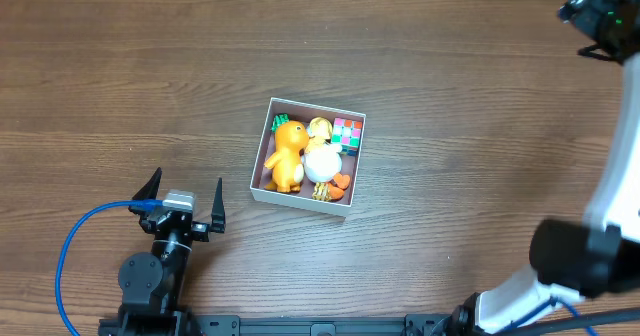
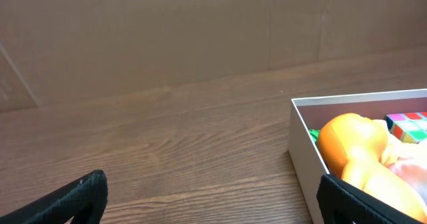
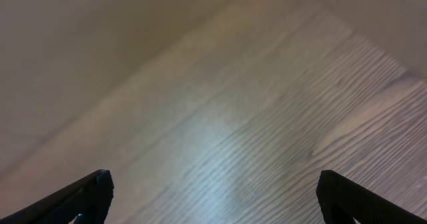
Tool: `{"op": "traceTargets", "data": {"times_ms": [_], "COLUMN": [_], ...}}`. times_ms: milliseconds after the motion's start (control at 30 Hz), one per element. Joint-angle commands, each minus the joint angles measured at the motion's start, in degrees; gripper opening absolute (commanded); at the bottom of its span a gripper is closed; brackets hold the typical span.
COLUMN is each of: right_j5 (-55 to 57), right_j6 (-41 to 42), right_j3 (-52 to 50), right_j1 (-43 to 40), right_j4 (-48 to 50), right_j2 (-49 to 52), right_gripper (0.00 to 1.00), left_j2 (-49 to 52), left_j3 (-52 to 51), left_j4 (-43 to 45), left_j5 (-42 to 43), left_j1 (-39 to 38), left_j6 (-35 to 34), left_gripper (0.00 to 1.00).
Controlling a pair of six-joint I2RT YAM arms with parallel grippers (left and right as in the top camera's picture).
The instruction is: Pack container
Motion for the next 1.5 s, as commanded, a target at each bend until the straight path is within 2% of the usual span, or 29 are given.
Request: {"op": "traceTargets", "data": {"times_ms": [0,200,300,533,733,967,1067,1267,1467], "right_j5": [-0.1,0.0,-0.8,-3.9,-4.0,-4.0,-4.0,-5.4,-6.0], "right_j6": [0.2,0.2,0.2,0.2,0.8,2.0,1.9,1.9,2.0], "right_j3": [0.3,-2.4,-7.3,-29.3,-46.2,-57.9,-60.7,-71.8,-80.6], "right_j1": [0.0,0.0,0.0,4.8,10.3,15.1,16.7,17.0,18.7], "right_j4": [0.4,0.5,5.0,22.7,28.1,30.7,32.0,44.0,51.3], "right_j2": [-7.7,-16.8,-22.5,-40.5,-56.8,-73.4,-77.8,-86.6,-93.4], "right_gripper": [1.0,1.0,1.0,1.0,1.0,1.0,1.0,1.0,1.0], "left_j2": [-0.7,-0.7,-0.7,-0.7,-0.7,-0.7,-0.7,-0.7,-0.7], "left_j3": [-0.5,-0.5,-0.5,-0.5,-0.5,-0.5,-0.5,-0.5,-0.5], "left_j4": [0.1,0.1,0.1,0.1,0.1,0.1,0.1,0.1,0.1], "left_j5": [-0.8,-0.8,-0.8,-0.8,-0.8,-0.8,-0.8,-0.8,-0.8], "left_j1": [0.6,0.6,0.6,0.6,0.6,0.6,0.6,0.6,0.6], "left_j6": [0.9,0.9,0.9,0.9,0.9,0.9,0.9,0.9,0.9], "left_gripper": [1.0,1.0,1.0,1.0,1.0,1.0,1.0,1.0,1.0]}}
